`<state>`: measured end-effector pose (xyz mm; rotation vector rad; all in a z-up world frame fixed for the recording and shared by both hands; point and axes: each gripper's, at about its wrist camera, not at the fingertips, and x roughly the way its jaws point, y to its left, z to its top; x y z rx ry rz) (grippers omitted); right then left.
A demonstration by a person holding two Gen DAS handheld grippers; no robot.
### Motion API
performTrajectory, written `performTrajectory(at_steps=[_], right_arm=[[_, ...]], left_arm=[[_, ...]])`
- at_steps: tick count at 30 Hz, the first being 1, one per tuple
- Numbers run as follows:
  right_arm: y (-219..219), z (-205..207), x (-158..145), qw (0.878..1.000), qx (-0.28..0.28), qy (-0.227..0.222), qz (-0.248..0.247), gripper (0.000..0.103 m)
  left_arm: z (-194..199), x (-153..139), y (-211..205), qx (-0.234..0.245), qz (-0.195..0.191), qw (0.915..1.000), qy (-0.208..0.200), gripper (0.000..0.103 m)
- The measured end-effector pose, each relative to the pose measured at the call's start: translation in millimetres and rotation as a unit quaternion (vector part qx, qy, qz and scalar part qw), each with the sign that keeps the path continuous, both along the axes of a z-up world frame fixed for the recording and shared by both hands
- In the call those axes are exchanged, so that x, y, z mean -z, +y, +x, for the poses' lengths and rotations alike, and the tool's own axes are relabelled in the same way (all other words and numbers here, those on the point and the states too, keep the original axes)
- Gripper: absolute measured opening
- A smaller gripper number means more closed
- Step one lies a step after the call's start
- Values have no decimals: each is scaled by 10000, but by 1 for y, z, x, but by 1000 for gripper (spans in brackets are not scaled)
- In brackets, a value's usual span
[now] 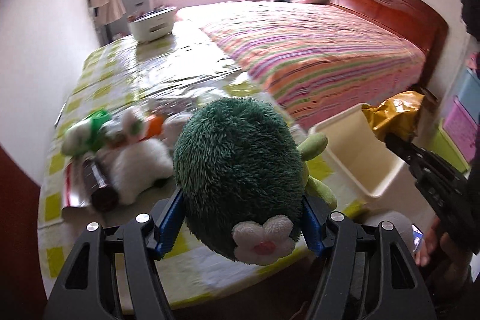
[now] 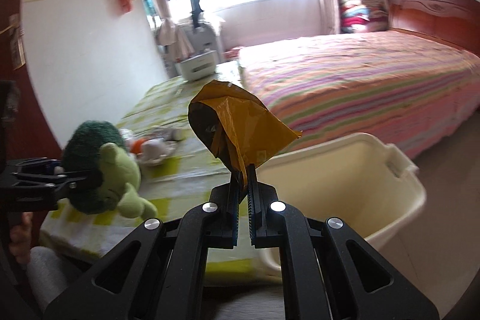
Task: Collect trash
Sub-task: 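Grasp the green plush toy with the left gripper while right carries wrapper to bin, then open the right gripper to drop the wrapper into the cream bin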
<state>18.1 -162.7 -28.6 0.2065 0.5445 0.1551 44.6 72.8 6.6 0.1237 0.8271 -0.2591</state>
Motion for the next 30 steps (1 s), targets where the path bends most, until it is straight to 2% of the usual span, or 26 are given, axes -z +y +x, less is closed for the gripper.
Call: performTrajectory(at_steps=[14, 15, 17, 19, 23, 27, 30], right_arm=[[-42, 7, 27, 9970, 639, 303, 322, 8], [-43, 9, 28, 9965, 684, 340, 338, 11], [-46, 10, 32, 9955, 712, 398, 484, 27], [-48, 8, 34, 9943, 819, 382, 573, 63], [-50, 6, 38, 9937, 816, 323, 699, 66], [-62, -4, 44, 9860, 863, 46, 1428, 67], [-73, -13, 50, 9772, 1130, -132, 1794, 67]], left_arm=[[5, -12, -68, 695, 147, 9974, -91, 66], [5, -13, -73, 752, 160, 9970, -106, 66], [5, -14, -79, 802, 181, 9965, -118, 66], [7, -13, -85, 860, 188, 9961, -107, 66], [11, -11, -89, 903, 214, 9957, -61, 66], [18, -9, -90, 880, 186, 9959, -15, 66], [23, -7, -90, 838, 172, 9963, 3, 66]])
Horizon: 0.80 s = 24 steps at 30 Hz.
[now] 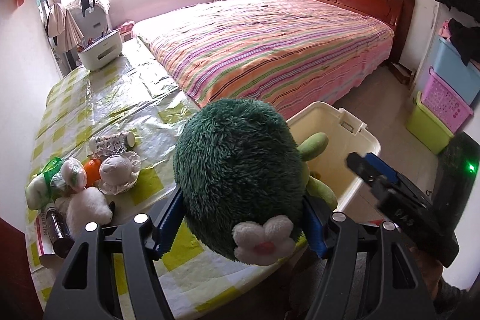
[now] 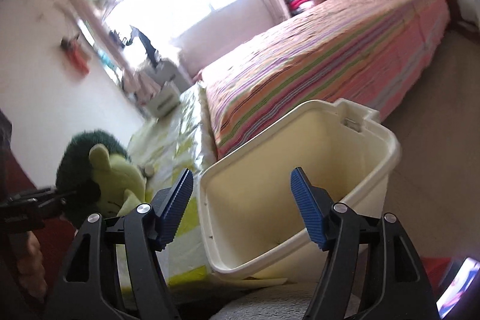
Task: Collect trash
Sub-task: 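Carry the green plush toy over the bin and open the left gripper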
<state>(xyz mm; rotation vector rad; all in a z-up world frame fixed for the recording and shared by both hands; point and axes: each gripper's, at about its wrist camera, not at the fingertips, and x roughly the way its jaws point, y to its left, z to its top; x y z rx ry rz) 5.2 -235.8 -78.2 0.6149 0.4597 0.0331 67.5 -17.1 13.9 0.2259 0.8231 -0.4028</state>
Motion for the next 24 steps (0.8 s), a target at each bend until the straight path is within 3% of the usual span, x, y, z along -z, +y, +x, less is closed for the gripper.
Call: performTrajectory(at_steps=[5, 17, 24], right_arm=[[-18, -10, 11, 9977, 427, -70, 517, 68], [-33, -30, 9, 9948, 837, -95, 565, 68], [-39, -37, 9, 9939, 967, -85, 532, 68]], left_arm=[[6, 6, -9, 84, 1, 9999, 72, 66], [28, 33, -59, 628, -57, 9968, 494, 68], [38, 39, -81, 815, -155, 9938, 734, 75]])
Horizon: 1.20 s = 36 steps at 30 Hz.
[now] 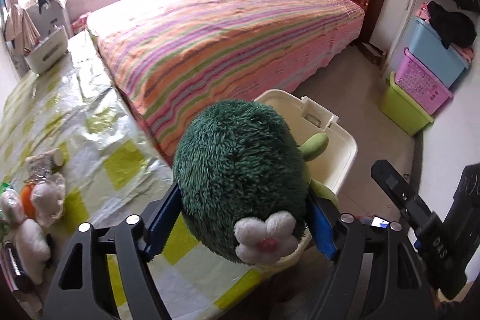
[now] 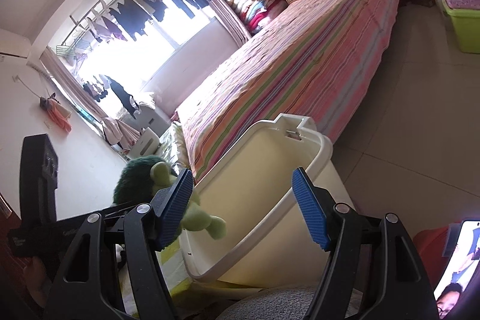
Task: Collect trash
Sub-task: 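Carry the green plush toy over the bin and open the left gripper, then grasp the white plastic bag with the right gripper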
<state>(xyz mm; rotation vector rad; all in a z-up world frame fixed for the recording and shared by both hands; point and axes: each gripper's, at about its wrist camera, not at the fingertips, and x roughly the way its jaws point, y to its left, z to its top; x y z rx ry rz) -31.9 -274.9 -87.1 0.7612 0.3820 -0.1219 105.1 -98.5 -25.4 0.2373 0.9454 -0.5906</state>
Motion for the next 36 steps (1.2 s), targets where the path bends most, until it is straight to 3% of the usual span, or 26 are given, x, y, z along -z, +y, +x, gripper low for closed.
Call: performTrajectory(at_steps=[3, 8, 14, 21, 26, 31, 36], right_arm=[[-1, -1, 0, 10000, 3, 17, -2, 68], [0, 1, 1, 10000, -20, 55, -11, 68], [4, 6, 0, 9998, -138, 100, -66, 69], [19, 17, -5, 9988, -358, 185, -268, 72], [48, 36, -14, 9936, -850, 337, -661, 73], [93, 58, -27, 9822, -1589, 199, -985, 74], [150, 83, -41, 9611, -2530, -28, -1105, 75]], left_arm=[[8, 4, -2, -128, -99, 9996, 237, 75], [17, -2, 19, -598, -775, 9937, 537, 75], [7, -16, 58, -1066, -1036, 9886, 249, 76], [-15, -9, 120, -1603, -903, 9829, 62, 76], [-30, -5, 174, -2124, -743, 9743, -124, 76], [-45, -4, 217, -2545, -565, 9650, -270, 76], [-60, 0, 260, -3024, -573, 9511, -247, 76]])
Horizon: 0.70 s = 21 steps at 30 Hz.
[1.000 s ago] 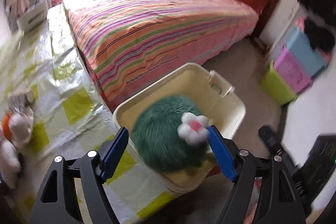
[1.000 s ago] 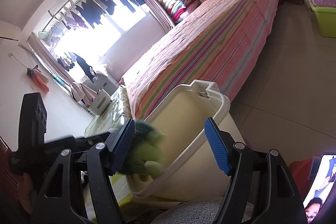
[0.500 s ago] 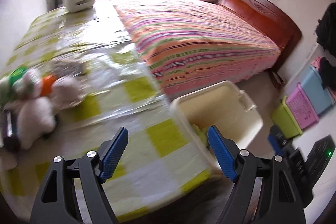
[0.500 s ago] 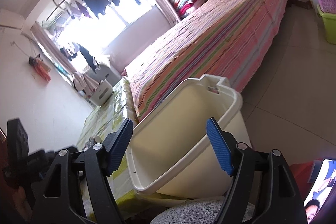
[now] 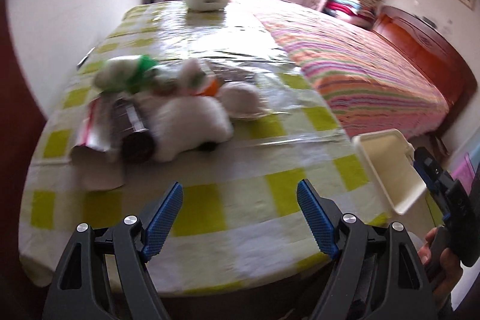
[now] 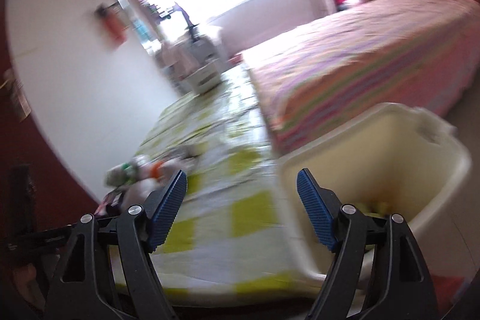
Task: Collect trash
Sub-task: 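Grasp the white plastic bag with the right gripper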
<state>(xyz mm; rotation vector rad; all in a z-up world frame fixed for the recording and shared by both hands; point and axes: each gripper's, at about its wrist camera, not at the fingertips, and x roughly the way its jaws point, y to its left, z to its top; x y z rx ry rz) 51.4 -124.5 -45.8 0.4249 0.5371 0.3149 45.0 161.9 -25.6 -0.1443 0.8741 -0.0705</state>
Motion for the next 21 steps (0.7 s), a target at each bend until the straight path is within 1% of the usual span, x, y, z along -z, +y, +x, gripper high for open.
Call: performTrajectory(at_steps=[3, 5, 9, 11, 16, 19, 21], right_arm=[[37, 21, -11, 9979, -649, -37, 12, 75], [64, 35, -20, 9946, -1023, -150, -125, 75], [118, 65, -33, 9831, -1727, -359, -482, 76], [139, 79, -34, 9768, -2045, -373, -524, 76], [189, 108, -29, 9609, -2588, -286, -937, 75], [211, 125, -27, 9535, -2774, -206, -1157, 70], [220, 136, -22, 9496, -2883, -16, -1234, 66]], left_arm=[[-7, 0, 18, -229, 59, 9997, -13, 76], [-13, -1, 33, -431, 94, 9990, -47, 76], [-21, -1, 56, -720, 74, 9974, -41, 76], [-25, 1, 62, -815, 90, 9966, -22, 76], [-32, 5, 78, -1012, 169, 9947, 42, 76], [-36, 9, 86, -1145, 122, 9933, 88, 76], [-36, 11, 90, -1198, 91, 9927, 135, 76]])
